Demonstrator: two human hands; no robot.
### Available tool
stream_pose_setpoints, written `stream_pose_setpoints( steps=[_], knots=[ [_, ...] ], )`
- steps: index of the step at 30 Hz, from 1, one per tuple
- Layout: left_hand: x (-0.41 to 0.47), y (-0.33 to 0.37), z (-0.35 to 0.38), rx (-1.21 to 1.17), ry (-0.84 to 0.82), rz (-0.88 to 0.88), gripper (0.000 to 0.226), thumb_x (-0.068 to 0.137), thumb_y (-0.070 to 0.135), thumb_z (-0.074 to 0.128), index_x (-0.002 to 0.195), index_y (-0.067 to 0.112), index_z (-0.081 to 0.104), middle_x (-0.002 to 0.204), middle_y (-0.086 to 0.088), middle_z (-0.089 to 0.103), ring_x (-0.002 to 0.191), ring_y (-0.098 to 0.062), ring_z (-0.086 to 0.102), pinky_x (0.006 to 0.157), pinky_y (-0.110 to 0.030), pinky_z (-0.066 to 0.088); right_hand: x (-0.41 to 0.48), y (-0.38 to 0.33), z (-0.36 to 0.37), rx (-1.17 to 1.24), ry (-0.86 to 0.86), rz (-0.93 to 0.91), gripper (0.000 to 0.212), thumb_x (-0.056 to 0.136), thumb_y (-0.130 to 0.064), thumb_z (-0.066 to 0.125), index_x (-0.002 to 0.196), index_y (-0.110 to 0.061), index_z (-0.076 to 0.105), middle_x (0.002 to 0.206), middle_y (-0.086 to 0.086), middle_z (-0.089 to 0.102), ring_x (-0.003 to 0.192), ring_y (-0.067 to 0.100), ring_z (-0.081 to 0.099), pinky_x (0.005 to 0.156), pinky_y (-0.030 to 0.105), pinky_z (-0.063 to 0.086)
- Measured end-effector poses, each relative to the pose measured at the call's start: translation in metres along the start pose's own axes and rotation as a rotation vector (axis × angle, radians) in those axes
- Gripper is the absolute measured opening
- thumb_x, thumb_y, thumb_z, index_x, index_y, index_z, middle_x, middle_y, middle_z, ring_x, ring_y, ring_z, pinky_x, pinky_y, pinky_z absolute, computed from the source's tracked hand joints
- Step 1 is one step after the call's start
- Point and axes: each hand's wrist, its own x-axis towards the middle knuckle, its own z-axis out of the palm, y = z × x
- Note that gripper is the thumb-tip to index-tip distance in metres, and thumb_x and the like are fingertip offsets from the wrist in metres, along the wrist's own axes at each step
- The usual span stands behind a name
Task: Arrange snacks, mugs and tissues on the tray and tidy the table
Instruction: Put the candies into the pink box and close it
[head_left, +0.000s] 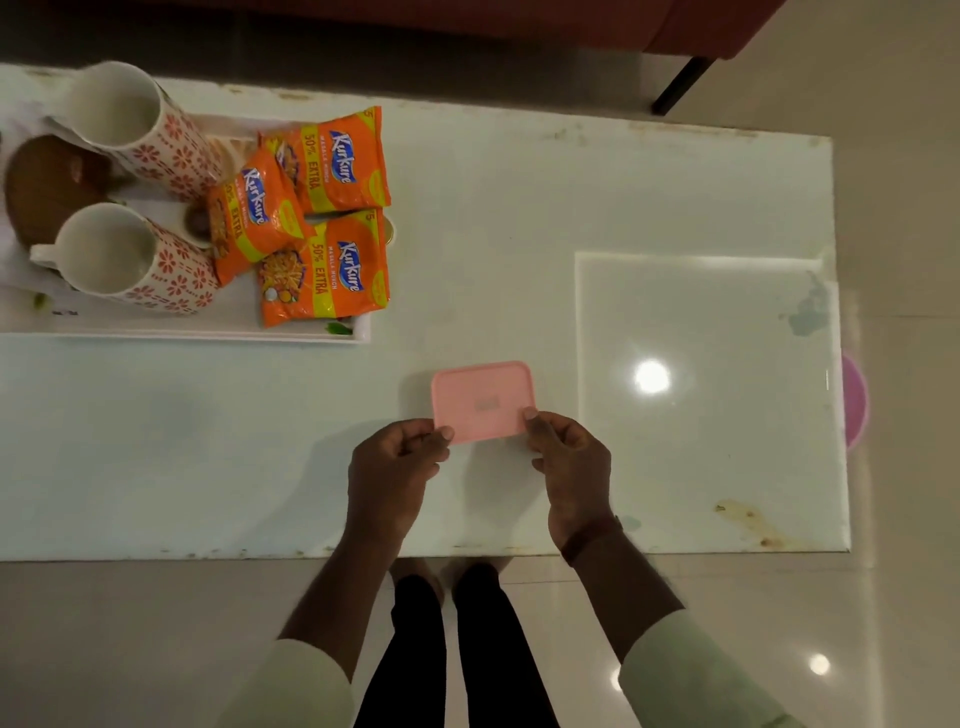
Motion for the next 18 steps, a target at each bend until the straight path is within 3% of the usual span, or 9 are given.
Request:
stream_pose_setpoints(
  steps=[7, 11, 14, 18],
  knots=[
    [0.003, 0.009, 0.002, 0.002, -0.005, -0.081, 0.007, 0.079, 0.021, 0.079, 0.081, 0.017, 0.073, 0.07, -0.006, 0.076, 0.073, -0.021, 0.076, 0.081, -0.041, 0.061, 0.001, -0.012, 0.002, -0.135, 0.028, -0.075, 0.012, 0.082, -0.027, 0.076, 0.074, -0.018, 0.074, 0.07, 0.009, 0.071, 0.065, 0.015, 0.06, 0.072, 0.041, 0.057],
    [-0.005, 0.019, 0.008, -0.055, 0.024, -0.093, 0.009, 0.077, 0.02, 0.08, 0.081, 0.014, 0.075, 0.07, -0.008, 0.076, 0.074, -0.022, 0.076, 0.078, -0.038, 0.061, 0.012, -0.035, 0.005, -0.241, -0.027, -0.14, 0.009, 0.084, -0.023, 0.074, 0.076, -0.019, 0.074, 0.068, 0.0, 0.069, 0.066, 0.015, 0.058, 0.077, 0.047, 0.056],
    [-0.008, 0.033, 0.015, -0.171, 0.0, -0.12, 0.011, 0.077, 0.019, 0.079, 0.082, 0.01, 0.076, 0.074, -0.01, 0.077, 0.076, -0.023, 0.076, 0.073, -0.033, 0.061, 0.03, -0.076, 0.018, -0.332, -0.129, -0.293, 0.014, 0.085, -0.019, 0.071, 0.073, -0.025, 0.074, 0.069, -0.009, 0.07, 0.067, 0.011, 0.06, 0.078, 0.04, 0.055],
    [-0.006, 0.056, 0.035, -0.327, 0.004, -0.196, 0.013, 0.079, 0.017, 0.079, 0.083, 0.005, 0.073, 0.075, -0.007, 0.077, 0.074, -0.021, 0.076, 0.062, -0.026, 0.059, 0.056, -0.13, 0.053, -0.624, -0.287, -0.519, 0.012, 0.087, -0.023, 0.068, 0.078, -0.025, 0.076, 0.061, -0.023, 0.064, 0.065, -0.005, 0.058, 0.071, 0.018, 0.046]
  ],
)
